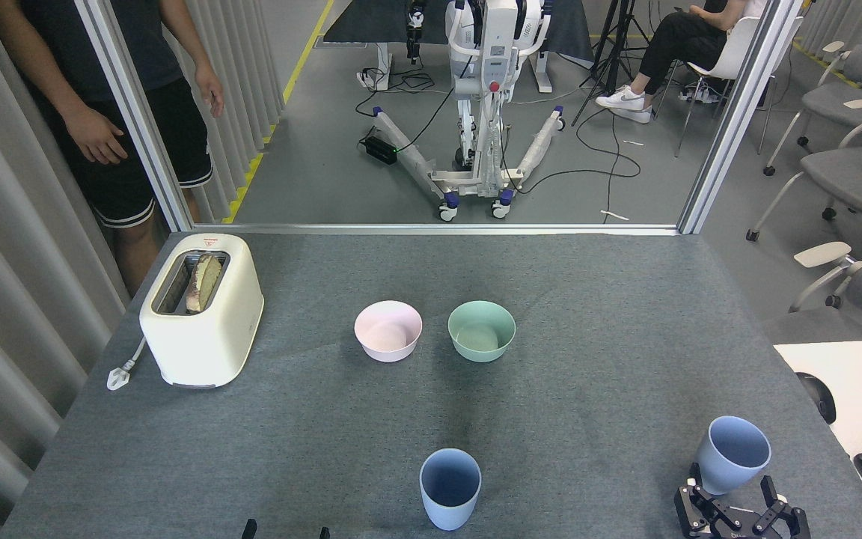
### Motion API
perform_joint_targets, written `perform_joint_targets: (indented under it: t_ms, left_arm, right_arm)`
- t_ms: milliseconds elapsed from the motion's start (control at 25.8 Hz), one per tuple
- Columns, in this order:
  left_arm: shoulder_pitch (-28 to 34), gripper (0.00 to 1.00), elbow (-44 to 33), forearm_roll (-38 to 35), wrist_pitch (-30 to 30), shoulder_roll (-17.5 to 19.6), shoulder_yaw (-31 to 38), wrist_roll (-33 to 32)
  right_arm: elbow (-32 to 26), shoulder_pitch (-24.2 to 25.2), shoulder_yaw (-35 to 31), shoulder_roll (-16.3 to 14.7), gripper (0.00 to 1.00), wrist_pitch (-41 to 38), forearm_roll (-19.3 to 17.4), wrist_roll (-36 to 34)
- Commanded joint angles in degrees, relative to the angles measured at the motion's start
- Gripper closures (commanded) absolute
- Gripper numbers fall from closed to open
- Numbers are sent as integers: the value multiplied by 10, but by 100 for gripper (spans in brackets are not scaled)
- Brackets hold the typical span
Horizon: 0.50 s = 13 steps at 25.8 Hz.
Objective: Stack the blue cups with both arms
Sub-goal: 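Reach the right gripper to the other blue cup and grasp it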
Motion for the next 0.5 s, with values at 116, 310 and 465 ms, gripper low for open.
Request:
perform_joint_targets:
  t_ms: [116, 310, 465]
  left_arm:
    - [0, 0, 0, 0, 0, 1, 3, 1]
    - [1, 0, 0, 0, -1, 1, 6, 1]
    - [0, 0, 0, 0, -1, 1, 7, 1]
  right_arm:
    - [16, -17, 0, -2, 0, 1, 0, 1]
    - [19, -19, 0, -2, 10, 1, 1, 1]
    - [33, -27, 0, -2, 17, 1, 1, 1]
